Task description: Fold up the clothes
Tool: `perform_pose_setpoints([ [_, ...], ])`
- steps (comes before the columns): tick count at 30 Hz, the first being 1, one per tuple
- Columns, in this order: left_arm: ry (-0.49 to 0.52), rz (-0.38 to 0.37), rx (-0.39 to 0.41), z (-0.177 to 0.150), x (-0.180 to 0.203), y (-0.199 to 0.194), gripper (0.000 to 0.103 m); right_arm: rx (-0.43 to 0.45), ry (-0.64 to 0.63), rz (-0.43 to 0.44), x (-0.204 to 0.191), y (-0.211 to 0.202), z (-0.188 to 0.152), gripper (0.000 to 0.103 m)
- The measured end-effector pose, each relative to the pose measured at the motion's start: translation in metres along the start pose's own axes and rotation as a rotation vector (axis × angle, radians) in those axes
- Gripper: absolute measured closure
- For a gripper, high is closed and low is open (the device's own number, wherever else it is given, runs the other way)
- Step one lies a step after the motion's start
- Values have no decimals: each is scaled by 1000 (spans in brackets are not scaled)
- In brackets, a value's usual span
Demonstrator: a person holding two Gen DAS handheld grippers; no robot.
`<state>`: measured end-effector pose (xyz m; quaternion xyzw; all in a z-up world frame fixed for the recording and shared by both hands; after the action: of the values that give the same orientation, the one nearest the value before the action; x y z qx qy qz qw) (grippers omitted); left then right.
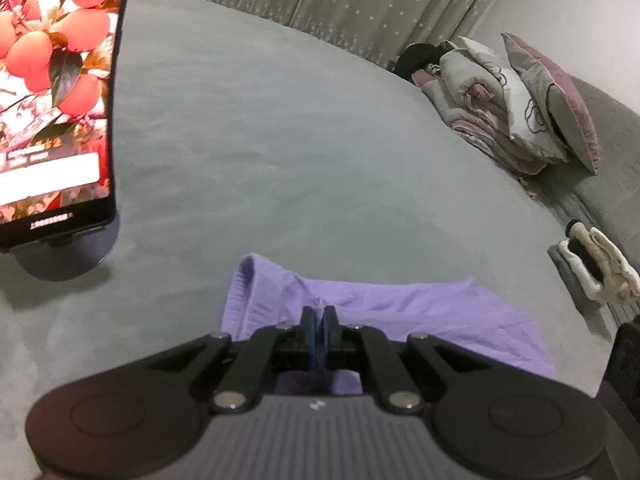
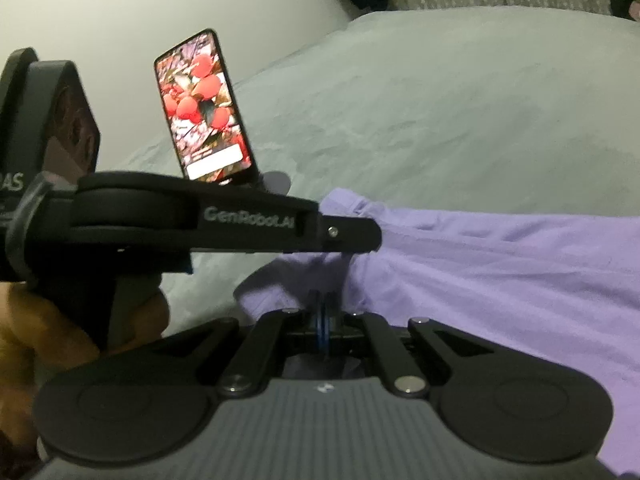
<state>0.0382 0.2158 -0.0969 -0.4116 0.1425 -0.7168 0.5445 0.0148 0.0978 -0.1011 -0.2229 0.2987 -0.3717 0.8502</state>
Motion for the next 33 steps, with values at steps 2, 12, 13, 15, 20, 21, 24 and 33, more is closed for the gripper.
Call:
perform_pose_setpoints([
  [2,1,11,4,0,-2,-2,98,-1,-3,2,-1,-3,0,88],
  [12,-70,-22,53,3,-14,-28,98,92,81,-13,21,-40,5,89],
  [13,-69,-26,52,2,-14,-29,98,100,97,-25,27,-42,6,89],
  [15,-67,-34,48,-1,-14,-31,98,118,139,-52,39,-46,7,89],
  [20,-72,-38,30,-5,-11,-27,98,92,168,-85,49,-37,4,89],
  [21,-72,-39,27,-5,-11,-26,98,82,163,-83,47,-33,2,88],
  [24,-72,-42,21,-5,-10,-25,98,64,159,-47,36,-23,-2,88],
  [33,-95,-64,26,-1,-16,-30,98,6,69,95,-19,1,-16,88],
])
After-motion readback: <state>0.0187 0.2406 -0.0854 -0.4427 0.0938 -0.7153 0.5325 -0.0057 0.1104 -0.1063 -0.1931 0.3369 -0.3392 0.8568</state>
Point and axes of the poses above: each gripper's, at about its wrist camera, not at the fingertips, and y roughly the way its jaws point, x to its right, z to its top, the point moved 5 cm from there along y, roughly the way its jaws point, and after that the axes turned 3 degrees about -y, right-handed, at the moved point
